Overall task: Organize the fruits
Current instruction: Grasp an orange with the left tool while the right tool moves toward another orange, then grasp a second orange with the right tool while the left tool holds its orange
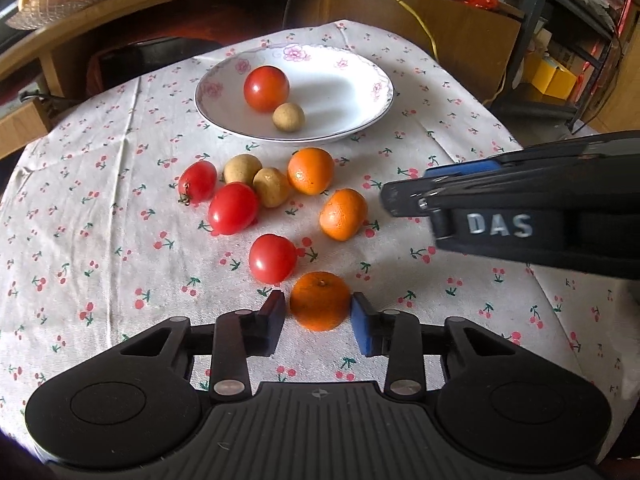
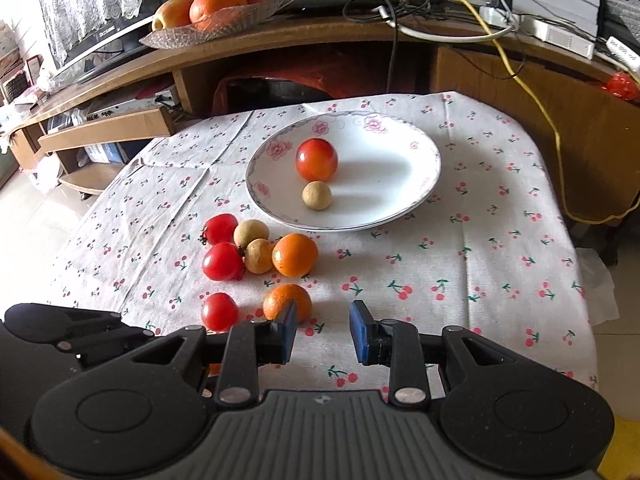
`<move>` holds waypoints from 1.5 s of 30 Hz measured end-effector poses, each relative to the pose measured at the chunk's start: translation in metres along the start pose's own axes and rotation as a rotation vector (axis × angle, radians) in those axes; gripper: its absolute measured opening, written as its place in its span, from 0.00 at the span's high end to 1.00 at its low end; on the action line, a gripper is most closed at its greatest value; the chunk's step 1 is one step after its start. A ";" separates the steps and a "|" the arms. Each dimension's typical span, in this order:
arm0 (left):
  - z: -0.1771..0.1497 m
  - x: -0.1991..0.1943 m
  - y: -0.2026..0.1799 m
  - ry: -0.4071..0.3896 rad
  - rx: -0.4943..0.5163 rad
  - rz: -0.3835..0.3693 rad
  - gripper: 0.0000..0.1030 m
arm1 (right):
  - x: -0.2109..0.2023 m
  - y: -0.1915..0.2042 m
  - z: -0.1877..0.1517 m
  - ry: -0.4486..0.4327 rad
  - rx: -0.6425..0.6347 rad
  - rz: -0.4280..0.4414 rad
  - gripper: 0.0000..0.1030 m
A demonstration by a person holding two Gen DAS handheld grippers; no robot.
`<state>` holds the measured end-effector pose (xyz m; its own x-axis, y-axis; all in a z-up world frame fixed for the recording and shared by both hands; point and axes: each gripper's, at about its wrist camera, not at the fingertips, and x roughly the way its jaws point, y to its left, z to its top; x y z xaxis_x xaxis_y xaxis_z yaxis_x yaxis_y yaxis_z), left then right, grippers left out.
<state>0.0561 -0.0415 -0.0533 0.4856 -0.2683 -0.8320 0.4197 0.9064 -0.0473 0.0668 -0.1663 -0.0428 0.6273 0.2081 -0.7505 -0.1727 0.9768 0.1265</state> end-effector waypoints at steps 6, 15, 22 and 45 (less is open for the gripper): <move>-0.001 -0.008 0.007 -0.007 -0.014 -0.015 0.60 | 0.008 0.008 0.002 0.018 -0.022 0.036 0.69; -0.003 -0.006 0.011 0.018 -0.014 -0.027 0.52 | 0.034 0.022 0.006 0.055 -0.105 0.046 0.66; -0.003 -0.002 0.013 0.010 -0.007 -0.022 0.37 | 0.045 0.017 0.005 0.060 -0.099 0.044 0.68; -0.009 -0.012 0.014 0.025 0.005 0.019 0.61 | 0.008 0.015 -0.023 0.084 -0.133 0.037 0.69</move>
<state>0.0494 -0.0224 -0.0485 0.4746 -0.2427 -0.8461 0.4145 0.9096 -0.0284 0.0515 -0.1514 -0.0619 0.5534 0.2335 -0.7995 -0.2971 0.9521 0.0725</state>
